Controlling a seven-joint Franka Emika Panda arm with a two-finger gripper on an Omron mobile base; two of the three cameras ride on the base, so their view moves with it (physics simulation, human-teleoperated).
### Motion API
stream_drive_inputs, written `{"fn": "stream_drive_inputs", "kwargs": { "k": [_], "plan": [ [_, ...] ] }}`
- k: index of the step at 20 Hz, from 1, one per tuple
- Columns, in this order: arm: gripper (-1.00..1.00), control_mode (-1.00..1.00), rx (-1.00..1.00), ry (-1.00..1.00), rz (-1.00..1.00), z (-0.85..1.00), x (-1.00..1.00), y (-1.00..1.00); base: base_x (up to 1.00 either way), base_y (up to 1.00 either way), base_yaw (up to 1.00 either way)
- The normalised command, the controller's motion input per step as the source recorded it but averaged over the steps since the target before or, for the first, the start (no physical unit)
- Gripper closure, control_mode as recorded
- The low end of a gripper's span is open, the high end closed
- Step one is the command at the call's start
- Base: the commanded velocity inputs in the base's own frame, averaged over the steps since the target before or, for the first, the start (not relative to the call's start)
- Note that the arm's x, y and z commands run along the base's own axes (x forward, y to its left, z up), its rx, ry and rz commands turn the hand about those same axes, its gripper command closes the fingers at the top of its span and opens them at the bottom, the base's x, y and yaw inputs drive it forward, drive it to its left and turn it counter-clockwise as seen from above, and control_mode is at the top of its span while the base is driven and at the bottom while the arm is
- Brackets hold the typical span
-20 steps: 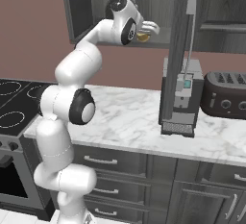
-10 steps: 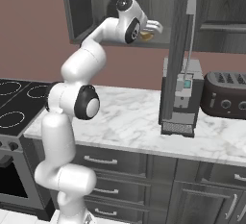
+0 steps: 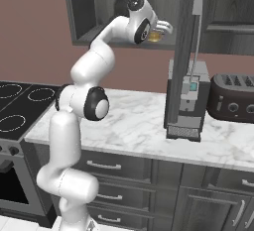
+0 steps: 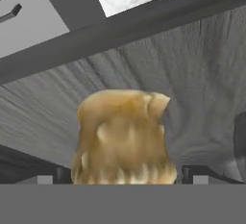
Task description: Pick the jar and candle from the dining table and place them in the open cabinet. Close the cabinet after placing the objects.
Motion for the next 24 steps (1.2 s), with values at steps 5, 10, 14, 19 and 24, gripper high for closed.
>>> {"fn": "stream_drive_inputs", "kwargs": {
  "k": [5, 10, 14, 19, 24],
  "plan": [
    [-1.0, -1.0, 0.01, -0.01, 0.0, 0.07, 0.06, -0.07, 0.0, 0.0, 0.0],
    [-1.0, -1.0, 0.0, -0.07, 0.0, 0.09, -0.38, -0.14, 0.0, 0.0, 0.0],
    [-1.0, -1.0, 0.0, -0.11, 0.0, 0.0, -0.58, -0.13, 0.0, 0.0, 0.0],
    [-1.0, -1.0, 0.0, -0.12, 0.0, -0.1, -0.84, 0.02, 0.0, 0.0, 0.0],
    [-1.0, -1.0, -0.01, -0.15, 0.0, -0.38, -1.0, 0.21, 0.0, 0.0, 0.0]
  ]
}}
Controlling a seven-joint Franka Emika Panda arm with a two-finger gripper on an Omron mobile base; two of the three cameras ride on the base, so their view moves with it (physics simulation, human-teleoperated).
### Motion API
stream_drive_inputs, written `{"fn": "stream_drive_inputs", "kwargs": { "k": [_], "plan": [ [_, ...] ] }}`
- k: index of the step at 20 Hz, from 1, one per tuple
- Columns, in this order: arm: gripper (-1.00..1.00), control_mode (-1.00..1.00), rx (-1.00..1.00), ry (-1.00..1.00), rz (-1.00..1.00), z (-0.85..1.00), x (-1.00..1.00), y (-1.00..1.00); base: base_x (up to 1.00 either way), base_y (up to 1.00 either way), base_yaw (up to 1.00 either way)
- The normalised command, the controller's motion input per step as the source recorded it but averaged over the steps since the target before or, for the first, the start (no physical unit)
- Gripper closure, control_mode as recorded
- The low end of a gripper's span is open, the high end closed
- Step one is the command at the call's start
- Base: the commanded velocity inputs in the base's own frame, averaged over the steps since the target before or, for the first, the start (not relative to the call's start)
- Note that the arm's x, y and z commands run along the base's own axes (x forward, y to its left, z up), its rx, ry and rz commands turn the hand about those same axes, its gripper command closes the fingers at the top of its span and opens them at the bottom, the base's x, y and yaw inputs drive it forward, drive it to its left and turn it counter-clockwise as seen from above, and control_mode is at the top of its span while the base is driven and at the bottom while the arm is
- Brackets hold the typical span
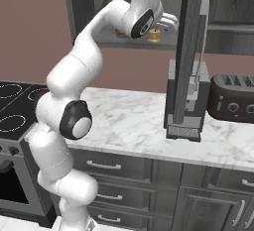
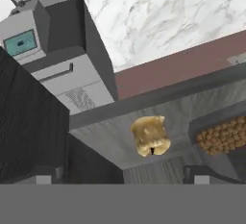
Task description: Pick the jar and candle from the dining table and place them in the open cabinet. Close the cabinet after placing the objects.
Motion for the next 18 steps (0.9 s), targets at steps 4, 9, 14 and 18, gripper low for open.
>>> {"fn": "stream_drive_inputs", "kwargs": {
  "k": [4, 9, 14, 18],
  "plan": [
    [-1.0, -1.0, -0.02, -0.14, 0.0, -0.42, -1.0, 0.35, 0.0, 0.0, 0.0],
    [-1.0, -1.0, -0.02, -0.16, 0.0, -0.42, -1.0, 0.36, 0.0, 0.0, 0.0],
    [-1.0, -1.0, 0.0, -0.16, -0.03, -0.14, -1.0, 0.33, 0.0, 0.0, 0.0],
    [-1.0, -1.0, -0.01, -0.12, -0.04, -0.05, -1.0, 0.17, 0.0, 0.0, 0.0]
  ]
}}
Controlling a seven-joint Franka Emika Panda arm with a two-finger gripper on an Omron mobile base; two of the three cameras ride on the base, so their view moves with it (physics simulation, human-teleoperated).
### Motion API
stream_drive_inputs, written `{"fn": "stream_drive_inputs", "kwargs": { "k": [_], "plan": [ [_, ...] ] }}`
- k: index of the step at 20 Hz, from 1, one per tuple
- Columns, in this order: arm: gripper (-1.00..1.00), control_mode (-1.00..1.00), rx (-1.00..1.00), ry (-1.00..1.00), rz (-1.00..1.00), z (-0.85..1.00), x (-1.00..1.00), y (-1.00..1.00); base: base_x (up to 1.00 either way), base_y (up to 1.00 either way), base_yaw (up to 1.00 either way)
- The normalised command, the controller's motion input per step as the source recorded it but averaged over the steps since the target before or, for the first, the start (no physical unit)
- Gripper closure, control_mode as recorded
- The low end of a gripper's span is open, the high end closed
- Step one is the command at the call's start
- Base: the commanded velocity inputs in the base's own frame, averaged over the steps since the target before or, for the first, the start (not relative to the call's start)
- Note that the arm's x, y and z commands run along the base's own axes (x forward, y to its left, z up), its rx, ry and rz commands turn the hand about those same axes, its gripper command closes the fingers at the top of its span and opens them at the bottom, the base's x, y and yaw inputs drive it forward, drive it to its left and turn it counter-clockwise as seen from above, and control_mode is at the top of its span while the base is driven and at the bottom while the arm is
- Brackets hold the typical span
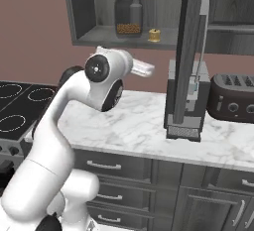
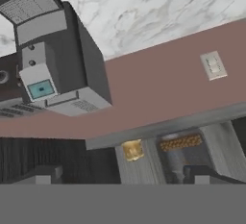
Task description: Pick the jar and candle from the dining table and place them in the open cabinet. Close the cabinet after placing the objects.
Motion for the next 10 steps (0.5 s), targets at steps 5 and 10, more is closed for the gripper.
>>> {"fn": "stream_drive_inputs", "kwargs": {
  "k": [5, 10],
  "plan": [
    [-1.0, -1.0, 0.0, -0.09, -0.08, 0.0, -1.0, 0.0, 0.0, 0.0, 0.0],
    [-1.0, -1.0, -0.01, -0.07, -0.07, -0.22, -0.99, 0.0, 0.0, 0.0, 0.0]
  ]
}}
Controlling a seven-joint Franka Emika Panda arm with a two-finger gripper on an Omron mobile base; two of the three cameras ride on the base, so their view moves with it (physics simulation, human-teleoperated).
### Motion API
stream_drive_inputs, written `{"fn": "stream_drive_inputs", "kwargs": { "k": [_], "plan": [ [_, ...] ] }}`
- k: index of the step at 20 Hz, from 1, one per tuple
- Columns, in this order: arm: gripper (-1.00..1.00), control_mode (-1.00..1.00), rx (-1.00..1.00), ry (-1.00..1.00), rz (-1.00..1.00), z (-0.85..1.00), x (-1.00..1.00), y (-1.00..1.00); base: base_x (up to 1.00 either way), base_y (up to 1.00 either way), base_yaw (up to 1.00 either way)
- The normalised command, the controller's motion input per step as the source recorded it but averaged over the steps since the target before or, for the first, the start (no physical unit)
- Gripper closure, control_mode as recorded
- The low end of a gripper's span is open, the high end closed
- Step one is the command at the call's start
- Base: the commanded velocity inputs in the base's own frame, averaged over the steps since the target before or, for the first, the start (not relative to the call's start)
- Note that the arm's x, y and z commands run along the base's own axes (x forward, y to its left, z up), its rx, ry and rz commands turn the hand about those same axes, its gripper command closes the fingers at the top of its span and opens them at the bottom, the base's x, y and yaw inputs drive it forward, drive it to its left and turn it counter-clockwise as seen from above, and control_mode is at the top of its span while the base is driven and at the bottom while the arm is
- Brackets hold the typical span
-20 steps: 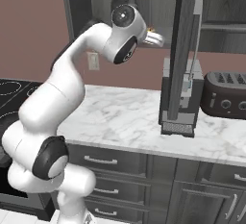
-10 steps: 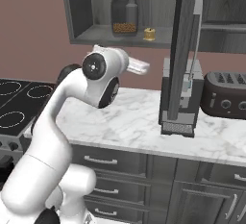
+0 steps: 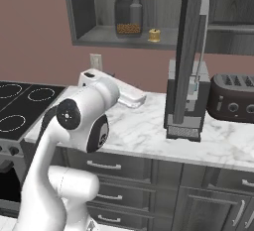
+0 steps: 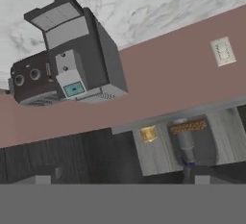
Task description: Pick the jar and candle from the dining table and place them in the open cabinet. Close the cabinet after placing the objects.
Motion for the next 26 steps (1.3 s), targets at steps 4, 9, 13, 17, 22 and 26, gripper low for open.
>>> {"fn": "stream_drive_inputs", "kwargs": {
  "k": [4, 9, 13, 17, 22, 26],
  "plan": [
    [-1.0, -1.0, -0.02, -0.02, -0.03, -0.26, -0.56, -0.03, 0.0, 0.0, 0.0],
    [-1.0, -1.0, -0.01, 0.0, 0.0, -0.17, -0.05, -0.14, 0.0, 0.0, 0.0],
    [-1.0, -1.0, 0.01, -0.01, 0.0, -0.29, 0.01, -0.25, 0.0, 0.0, 0.0],
    [-1.0, -1.0, 0.05, -0.03, 0.0, -0.67, 0.0, -0.42, 0.0, 0.0, 0.0],
    [-1.0, -1.0, 0.08, -0.01, 0.01, -0.7, 0.0, -0.47, 0.0, 0.0, 0.0],
    [-1.0, -1.0, 0.14, -0.06, 0.03, -0.53, 0.0, -0.52, 0.0, 0.0, 0.0]
  ]
}}
